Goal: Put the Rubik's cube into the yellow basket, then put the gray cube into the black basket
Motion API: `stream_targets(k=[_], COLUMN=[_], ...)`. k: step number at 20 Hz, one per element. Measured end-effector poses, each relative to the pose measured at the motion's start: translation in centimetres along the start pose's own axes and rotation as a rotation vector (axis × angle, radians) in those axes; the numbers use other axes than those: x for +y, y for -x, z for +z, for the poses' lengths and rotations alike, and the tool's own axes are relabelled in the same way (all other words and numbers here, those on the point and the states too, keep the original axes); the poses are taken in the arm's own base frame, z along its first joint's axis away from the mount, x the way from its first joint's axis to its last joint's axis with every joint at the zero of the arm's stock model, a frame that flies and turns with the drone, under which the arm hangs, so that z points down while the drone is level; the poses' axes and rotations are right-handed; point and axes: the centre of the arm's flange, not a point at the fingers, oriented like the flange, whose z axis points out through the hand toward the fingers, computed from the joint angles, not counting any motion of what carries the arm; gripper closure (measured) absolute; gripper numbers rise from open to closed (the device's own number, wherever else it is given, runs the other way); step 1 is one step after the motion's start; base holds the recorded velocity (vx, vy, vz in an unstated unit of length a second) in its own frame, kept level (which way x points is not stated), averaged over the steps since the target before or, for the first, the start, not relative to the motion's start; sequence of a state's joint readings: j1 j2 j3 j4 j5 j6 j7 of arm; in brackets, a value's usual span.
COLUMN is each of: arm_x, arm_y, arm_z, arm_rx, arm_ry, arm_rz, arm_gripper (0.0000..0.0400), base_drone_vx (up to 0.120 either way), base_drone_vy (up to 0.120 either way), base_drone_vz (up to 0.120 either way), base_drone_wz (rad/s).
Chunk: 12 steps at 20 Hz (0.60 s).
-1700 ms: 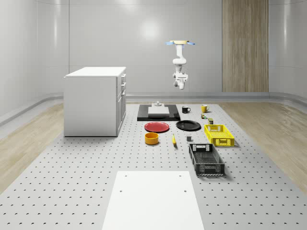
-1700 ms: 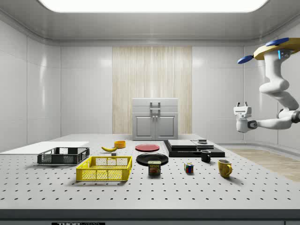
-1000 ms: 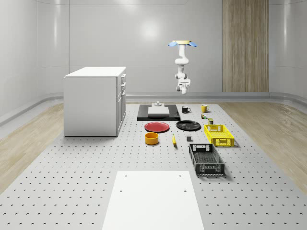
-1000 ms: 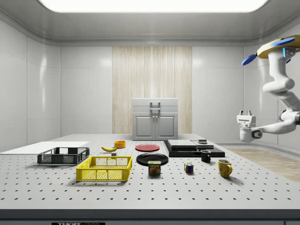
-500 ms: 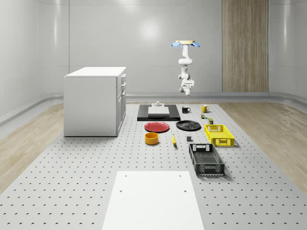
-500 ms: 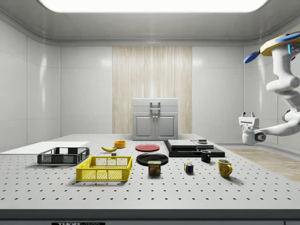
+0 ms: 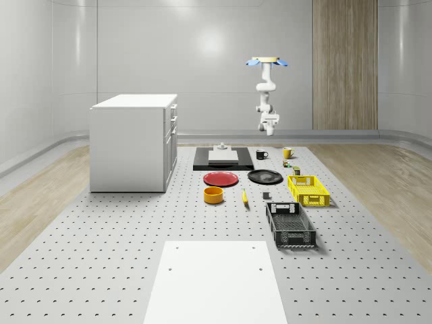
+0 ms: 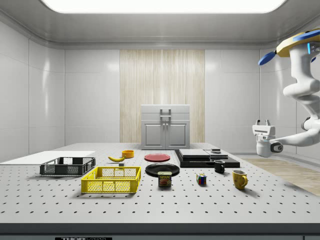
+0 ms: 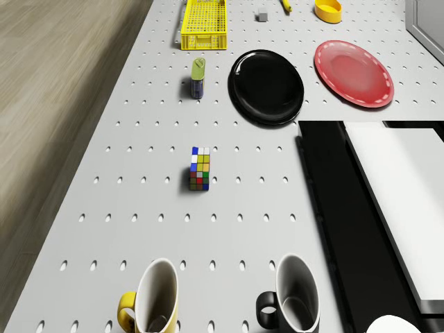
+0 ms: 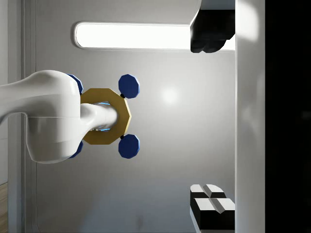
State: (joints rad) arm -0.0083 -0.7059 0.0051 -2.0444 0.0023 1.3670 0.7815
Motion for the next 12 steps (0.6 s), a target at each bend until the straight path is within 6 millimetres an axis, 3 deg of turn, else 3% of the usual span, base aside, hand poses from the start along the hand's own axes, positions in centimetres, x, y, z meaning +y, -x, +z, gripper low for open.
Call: stream_targets(k=[6, 12], arm_x=[0.02, 0.01], arm_y=[0.05, 0.12], arm_z=[-0.01, -0.01], arm_rx=[0.005, 0.012], arm_ry=[-0.002, -0.001], arm_rz=[0.0, 0.0], arm_gripper=[0.0, 0.0], base_drone_vx=[0.007, 0.12], base_drone_vy=[0.12, 0.12], base_drone_vz=[0.0, 0.0], base_drone_wz=[0.0, 0.0])
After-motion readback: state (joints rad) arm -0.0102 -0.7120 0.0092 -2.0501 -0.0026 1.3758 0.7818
